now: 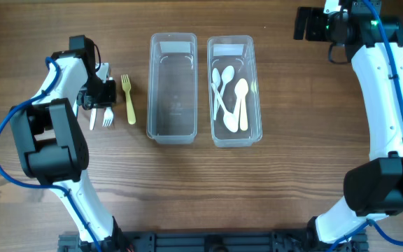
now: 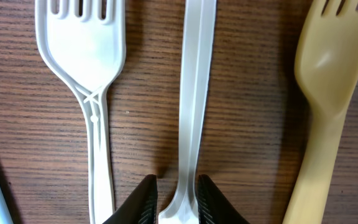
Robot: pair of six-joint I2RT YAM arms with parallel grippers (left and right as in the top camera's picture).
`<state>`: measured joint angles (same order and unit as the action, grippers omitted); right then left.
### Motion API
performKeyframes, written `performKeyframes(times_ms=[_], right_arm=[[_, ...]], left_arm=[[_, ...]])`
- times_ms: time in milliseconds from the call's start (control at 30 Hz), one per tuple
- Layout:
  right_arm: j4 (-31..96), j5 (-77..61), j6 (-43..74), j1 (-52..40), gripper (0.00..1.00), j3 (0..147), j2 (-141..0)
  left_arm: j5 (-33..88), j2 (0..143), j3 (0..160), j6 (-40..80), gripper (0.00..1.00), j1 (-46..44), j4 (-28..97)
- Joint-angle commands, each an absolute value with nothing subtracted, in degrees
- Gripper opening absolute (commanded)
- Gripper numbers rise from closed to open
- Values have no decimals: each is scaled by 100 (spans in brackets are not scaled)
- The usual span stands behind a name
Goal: Pack container
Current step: 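Move the left gripper over the forks and grasp a white fork, then carry the white fork into the left container and release it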
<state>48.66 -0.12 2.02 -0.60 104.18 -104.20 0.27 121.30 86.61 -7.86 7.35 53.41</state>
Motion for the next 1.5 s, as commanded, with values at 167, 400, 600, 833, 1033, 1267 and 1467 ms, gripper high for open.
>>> performKeyframes(times_ms=[167,400,600,833,1033,1267,1467], right_arm=[[4849,43,150,-82,100,10499,-10328],[4849,43,150,-82,100,10499,-10328],[4849,43,148,-82,100,10499,-10328],[4849,43,150,-82,100,10499,-10328],[4849,45,148,-82,100,10499,-10328],[4849,45,148,-82,100,10499,-10328],[4849,43,148,-82,100,10499,-10328]], left_arm=[[58,12206,8613,-788,27,753,5076],[58,12245,8608,-790,30,753,5050],[89,12449,8608,-703,32,751,5151],[403,12470,8615,-703,4,746,5240],[292,12195,9223,-670,4,746,5765],[652,11596,10879,377,4,587,6676],[1004,11391,11017,1100,4,-174,6698]])
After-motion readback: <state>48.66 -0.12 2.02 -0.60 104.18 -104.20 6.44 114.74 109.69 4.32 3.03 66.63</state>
